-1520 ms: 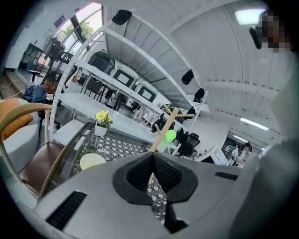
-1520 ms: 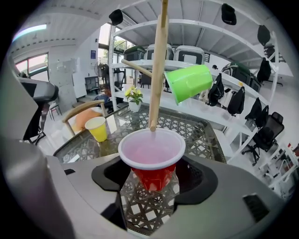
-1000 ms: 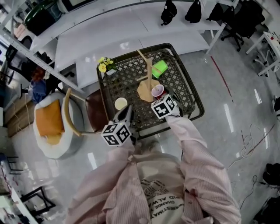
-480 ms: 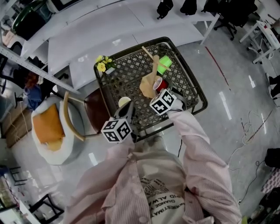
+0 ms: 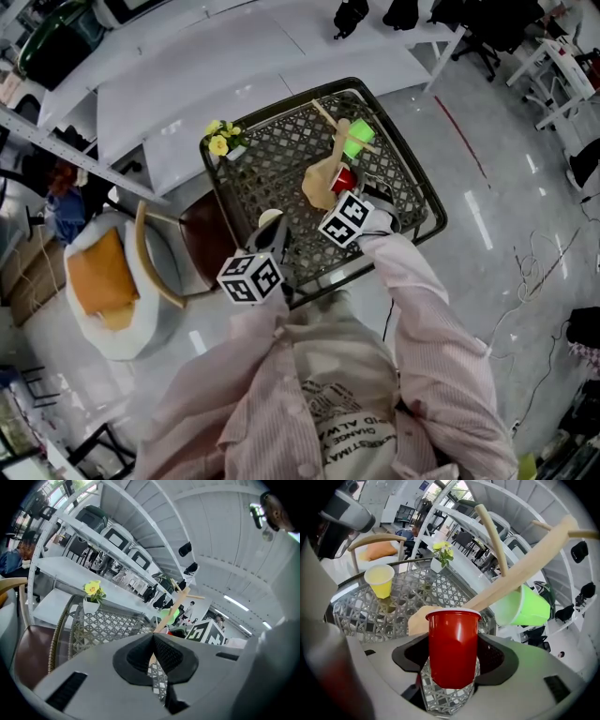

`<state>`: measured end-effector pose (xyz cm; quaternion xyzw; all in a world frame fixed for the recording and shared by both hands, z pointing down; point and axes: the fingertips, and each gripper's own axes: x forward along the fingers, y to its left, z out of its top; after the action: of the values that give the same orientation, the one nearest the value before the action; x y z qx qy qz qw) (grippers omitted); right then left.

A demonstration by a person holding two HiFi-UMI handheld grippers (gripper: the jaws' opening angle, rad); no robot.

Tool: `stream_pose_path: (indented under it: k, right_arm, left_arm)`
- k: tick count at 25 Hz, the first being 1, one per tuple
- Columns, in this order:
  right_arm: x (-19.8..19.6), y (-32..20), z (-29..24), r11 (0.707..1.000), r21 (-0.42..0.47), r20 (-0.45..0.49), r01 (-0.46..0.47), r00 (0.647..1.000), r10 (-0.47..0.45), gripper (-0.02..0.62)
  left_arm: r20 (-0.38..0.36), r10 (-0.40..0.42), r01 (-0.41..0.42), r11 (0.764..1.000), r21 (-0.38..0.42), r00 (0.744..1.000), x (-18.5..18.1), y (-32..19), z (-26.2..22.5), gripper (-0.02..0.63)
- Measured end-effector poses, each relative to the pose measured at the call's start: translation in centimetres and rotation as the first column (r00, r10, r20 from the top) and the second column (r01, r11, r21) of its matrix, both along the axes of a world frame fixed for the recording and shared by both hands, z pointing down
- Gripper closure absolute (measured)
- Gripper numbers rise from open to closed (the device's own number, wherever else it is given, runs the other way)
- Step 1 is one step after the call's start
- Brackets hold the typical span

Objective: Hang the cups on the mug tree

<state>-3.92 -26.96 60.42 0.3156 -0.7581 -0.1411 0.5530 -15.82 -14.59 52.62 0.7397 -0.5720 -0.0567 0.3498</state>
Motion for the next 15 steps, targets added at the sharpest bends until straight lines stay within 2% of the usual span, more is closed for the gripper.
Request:
stream_pose_path:
  k: [15]
  right_arm:
    - [-0.24, 0.41, 0.94, 0.999, 0.019, -0.088, 0.048, 0.995, -0.046, 0.299]
  left_arm:
    - [-0.009, -0.021, 0.021, 1.0, -0.009, 1.0, -0.58, 0.69, 0.2, 0.607]
